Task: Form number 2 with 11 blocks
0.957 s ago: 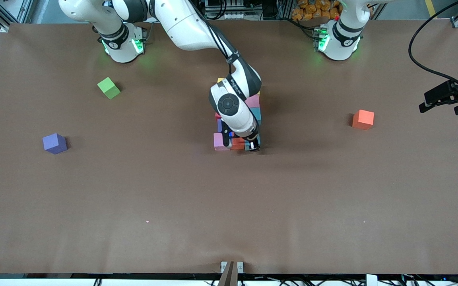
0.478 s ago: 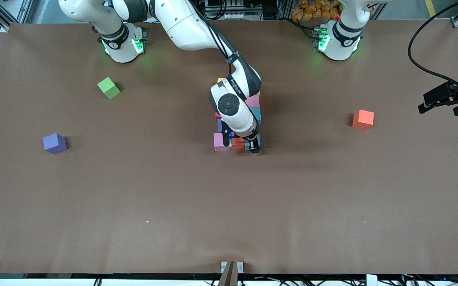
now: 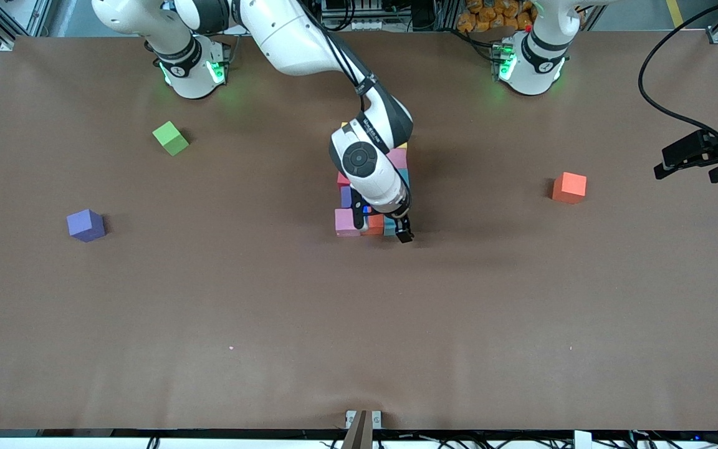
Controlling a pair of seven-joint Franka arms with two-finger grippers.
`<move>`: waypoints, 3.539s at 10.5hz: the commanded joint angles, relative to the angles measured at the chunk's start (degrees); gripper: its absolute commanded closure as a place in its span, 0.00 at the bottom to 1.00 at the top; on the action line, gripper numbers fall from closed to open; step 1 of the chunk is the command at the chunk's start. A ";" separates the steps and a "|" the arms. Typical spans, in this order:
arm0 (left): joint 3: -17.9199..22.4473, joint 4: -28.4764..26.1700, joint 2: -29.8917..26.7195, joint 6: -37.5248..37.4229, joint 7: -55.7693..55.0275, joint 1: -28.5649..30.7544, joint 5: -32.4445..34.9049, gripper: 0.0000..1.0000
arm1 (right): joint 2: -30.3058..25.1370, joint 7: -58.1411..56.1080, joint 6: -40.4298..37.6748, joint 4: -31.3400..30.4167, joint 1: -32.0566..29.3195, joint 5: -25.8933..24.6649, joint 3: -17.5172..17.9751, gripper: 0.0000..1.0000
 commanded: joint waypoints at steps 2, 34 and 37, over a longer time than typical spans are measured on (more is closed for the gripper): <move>-0.38 0.15 -0.07 -0.01 -0.10 0.17 1.14 0.00 | -3.44 0.56 -3.77 0.10 -0.80 -0.98 0.69 0.00; -4.77 0.41 -2.26 -4.85 -3.00 0.34 8.52 0.00 | -55.40 -112.64 -41.93 -16.68 -61.80 -44.75 18.45 0.00; -4.34 0.67 -2.26 -4.85 -0.90 0.52 6.59 0.00 | -55.04 -112.64 -41.74 -16.69 -61.80 -45.18 18.54 0.00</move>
